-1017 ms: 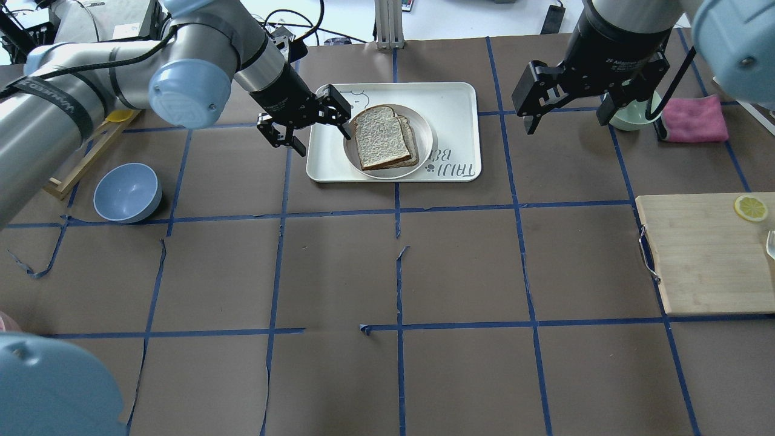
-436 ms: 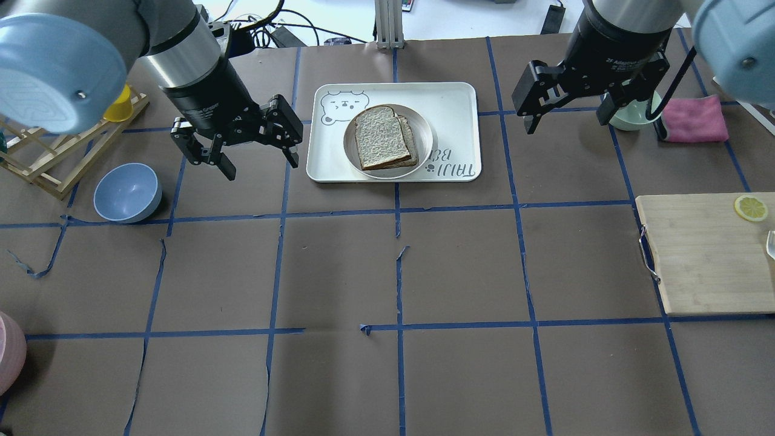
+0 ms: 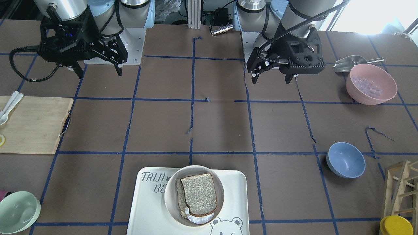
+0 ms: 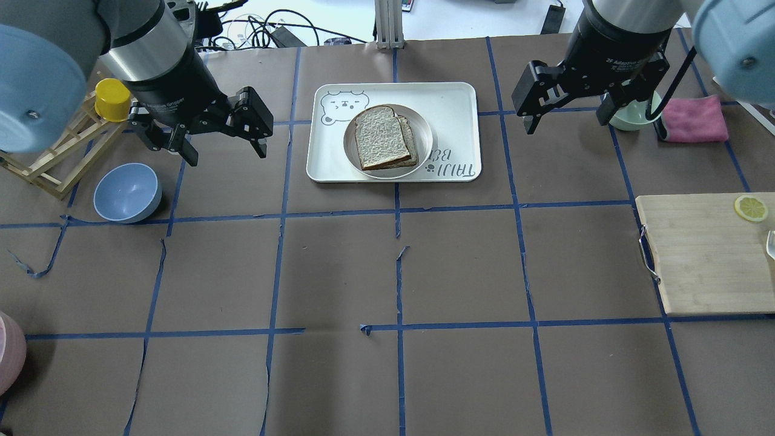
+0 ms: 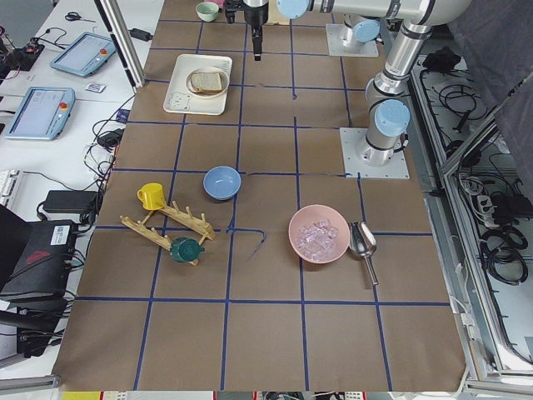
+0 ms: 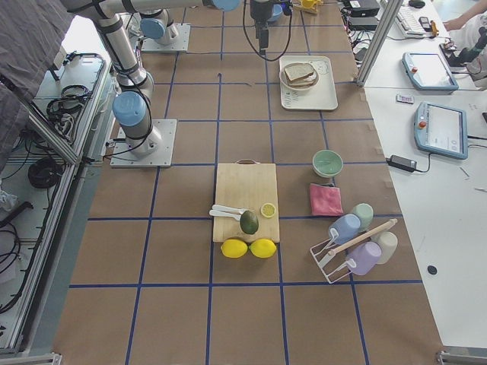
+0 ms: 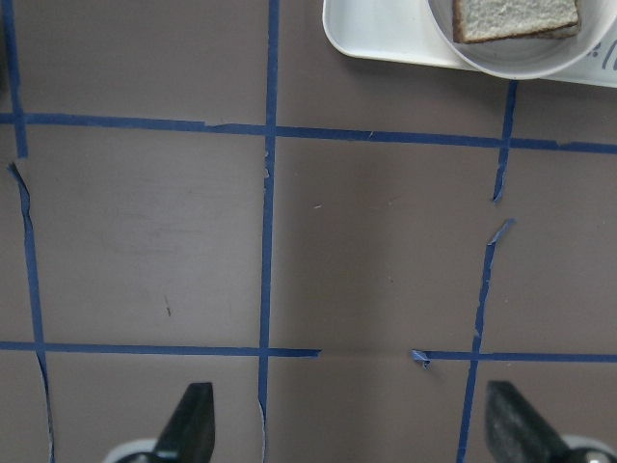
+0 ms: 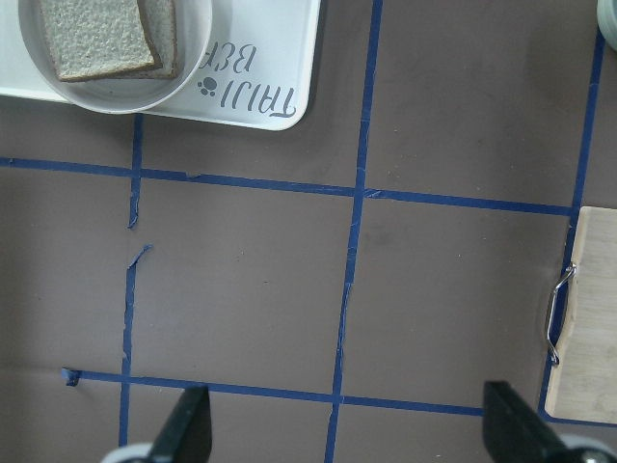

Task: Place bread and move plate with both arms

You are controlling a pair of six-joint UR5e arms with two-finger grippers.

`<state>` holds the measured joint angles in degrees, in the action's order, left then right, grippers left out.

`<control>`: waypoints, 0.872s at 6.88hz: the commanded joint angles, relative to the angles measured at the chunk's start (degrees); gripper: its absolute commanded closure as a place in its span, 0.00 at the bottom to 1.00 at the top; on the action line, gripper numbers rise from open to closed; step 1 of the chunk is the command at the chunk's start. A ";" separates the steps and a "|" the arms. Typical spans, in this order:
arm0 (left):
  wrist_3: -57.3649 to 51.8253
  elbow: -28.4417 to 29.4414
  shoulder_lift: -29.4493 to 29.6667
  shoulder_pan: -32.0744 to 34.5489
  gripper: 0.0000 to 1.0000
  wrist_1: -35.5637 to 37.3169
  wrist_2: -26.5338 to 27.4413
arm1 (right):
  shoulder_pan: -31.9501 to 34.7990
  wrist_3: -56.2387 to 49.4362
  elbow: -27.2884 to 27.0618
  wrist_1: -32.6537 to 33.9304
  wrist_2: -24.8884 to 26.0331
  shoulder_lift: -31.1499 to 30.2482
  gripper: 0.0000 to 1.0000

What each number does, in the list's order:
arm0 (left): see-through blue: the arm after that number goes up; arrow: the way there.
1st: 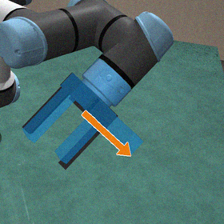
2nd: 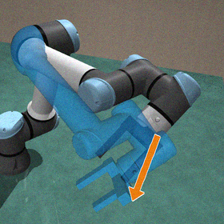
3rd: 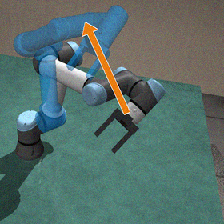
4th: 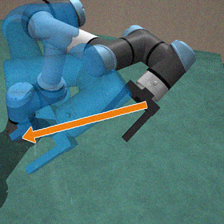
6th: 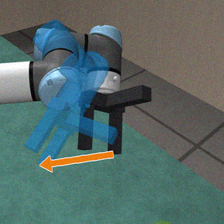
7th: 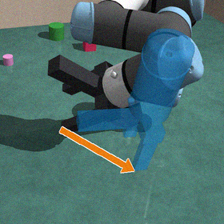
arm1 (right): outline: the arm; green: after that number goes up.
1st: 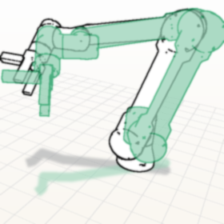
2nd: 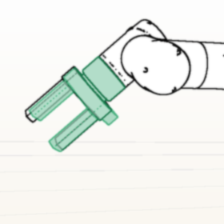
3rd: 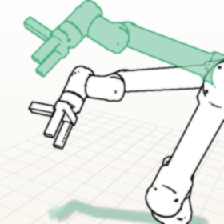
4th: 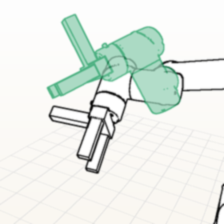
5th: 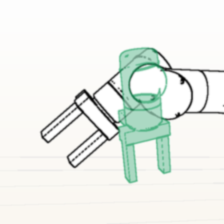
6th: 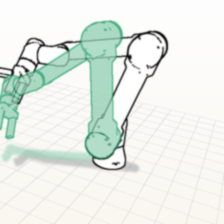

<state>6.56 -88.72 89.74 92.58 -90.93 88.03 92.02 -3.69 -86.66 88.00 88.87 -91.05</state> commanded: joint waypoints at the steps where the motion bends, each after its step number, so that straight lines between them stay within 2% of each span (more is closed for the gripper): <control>1: 0.64 1.61 0.61 -0.12 0.00 -0.72 0.38 | 0.09 0.00 0.00 -0.02 -0.01 0.00 0.00; 6: 2.05 2.41 0.79 -0.12 0.00 -3.29 -0.05 | 0.09 0.09 0.00 -0.02 -0.01 0.00 0.00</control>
<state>8.58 -86.36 90.63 92.53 -93.81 88.15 92.10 -3.61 -86.66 88.00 88.86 -91.05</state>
